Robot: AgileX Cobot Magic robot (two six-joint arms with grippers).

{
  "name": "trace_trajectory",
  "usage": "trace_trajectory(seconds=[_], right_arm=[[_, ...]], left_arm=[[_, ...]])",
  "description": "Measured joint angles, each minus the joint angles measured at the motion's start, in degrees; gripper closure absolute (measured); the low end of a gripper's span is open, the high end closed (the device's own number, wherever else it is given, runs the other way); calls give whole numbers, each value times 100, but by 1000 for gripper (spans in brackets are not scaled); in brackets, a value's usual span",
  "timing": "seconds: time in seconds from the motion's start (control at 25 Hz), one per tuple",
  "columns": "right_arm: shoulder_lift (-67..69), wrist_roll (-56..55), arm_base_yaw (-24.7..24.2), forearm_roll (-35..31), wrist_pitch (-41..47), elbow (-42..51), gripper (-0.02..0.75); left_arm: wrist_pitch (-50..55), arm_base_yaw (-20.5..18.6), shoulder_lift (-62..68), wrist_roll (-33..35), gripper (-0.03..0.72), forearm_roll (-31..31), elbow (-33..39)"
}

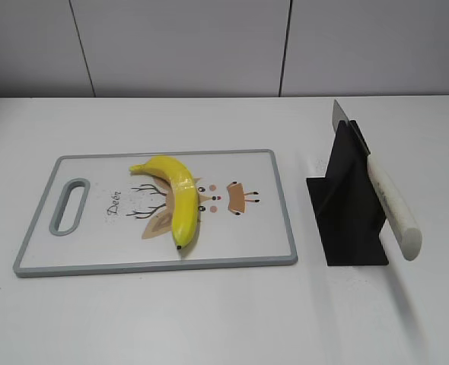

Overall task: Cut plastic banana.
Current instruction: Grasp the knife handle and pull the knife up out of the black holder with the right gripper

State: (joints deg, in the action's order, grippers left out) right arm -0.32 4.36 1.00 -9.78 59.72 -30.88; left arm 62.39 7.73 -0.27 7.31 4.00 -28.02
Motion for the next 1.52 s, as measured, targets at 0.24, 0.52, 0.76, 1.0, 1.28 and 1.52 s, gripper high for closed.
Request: trace_trajectory(seconds=[0.24,0.52,0.76,1.0,1.28,1.52], right_arm=[[0,0,0,-4,0,0,150],[0,0,0,-4,0,0,150],[0,0,0,-4,0,0,150],[0,0,0,-4,0,0,150],[0,0,0,-79,-179,7,150],[0,-1,0,-335,-1240,8,150]], left_arm=[[0,0,0,0,177,0,0],[0,0,0,0,182,0,0],[0,0,0,0,187,0,0],[0,0,0,0,188,0,0],[0,0,0,0,189,0,0],[0,0,0,0,189,0,0]])
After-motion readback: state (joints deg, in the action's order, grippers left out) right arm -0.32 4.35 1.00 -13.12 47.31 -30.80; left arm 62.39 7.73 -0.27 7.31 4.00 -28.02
